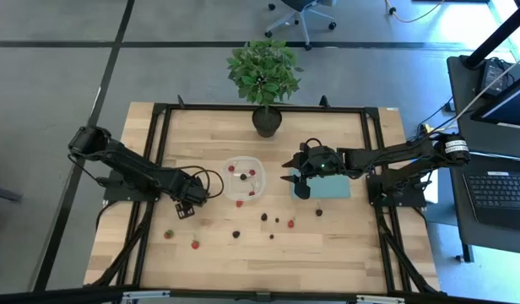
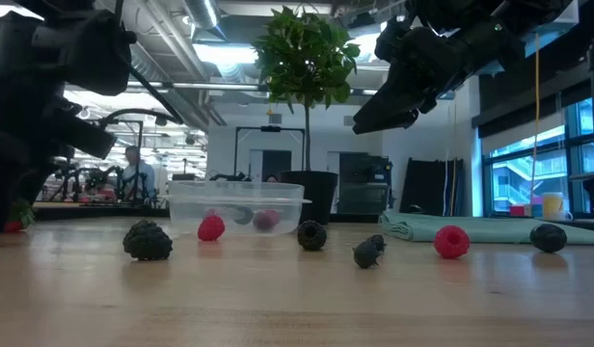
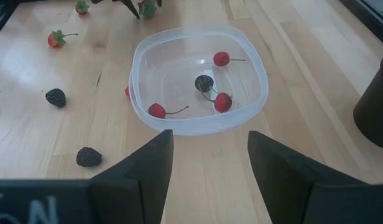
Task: Pick and placing Produce into tupperware
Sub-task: Put the top strawberry into the container
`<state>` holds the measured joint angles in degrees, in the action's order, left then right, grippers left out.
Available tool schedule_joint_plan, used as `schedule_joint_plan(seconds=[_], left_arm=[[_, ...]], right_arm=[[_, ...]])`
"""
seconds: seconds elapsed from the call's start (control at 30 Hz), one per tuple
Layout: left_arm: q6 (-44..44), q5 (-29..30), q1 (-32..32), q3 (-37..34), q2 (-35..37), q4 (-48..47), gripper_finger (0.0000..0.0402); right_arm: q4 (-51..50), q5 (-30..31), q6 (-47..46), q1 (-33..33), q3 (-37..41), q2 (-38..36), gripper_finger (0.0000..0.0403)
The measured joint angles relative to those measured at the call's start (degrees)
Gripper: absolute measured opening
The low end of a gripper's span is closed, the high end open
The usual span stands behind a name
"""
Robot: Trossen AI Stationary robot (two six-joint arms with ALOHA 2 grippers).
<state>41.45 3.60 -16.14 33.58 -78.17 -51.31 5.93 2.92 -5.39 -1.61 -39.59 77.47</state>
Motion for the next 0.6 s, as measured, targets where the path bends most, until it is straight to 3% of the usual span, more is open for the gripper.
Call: schedule_joint_plan(seconds=[0.23, 0.6], left_arm=[[-0.05, -0.09, 0.0, 0.0, -0.05, -0.03, 0.023], [-0.05, -0.76, -0.07, 0.0, -0.09, 0.49, 0.0145]], right_arm=[[-0.04, 0.0, -0.07, 0.0, -0.02, 0.0, 0.0209], [-0.02, 0.0, 1.42, 0.0, -0.02, 0.0, 0.0209]])
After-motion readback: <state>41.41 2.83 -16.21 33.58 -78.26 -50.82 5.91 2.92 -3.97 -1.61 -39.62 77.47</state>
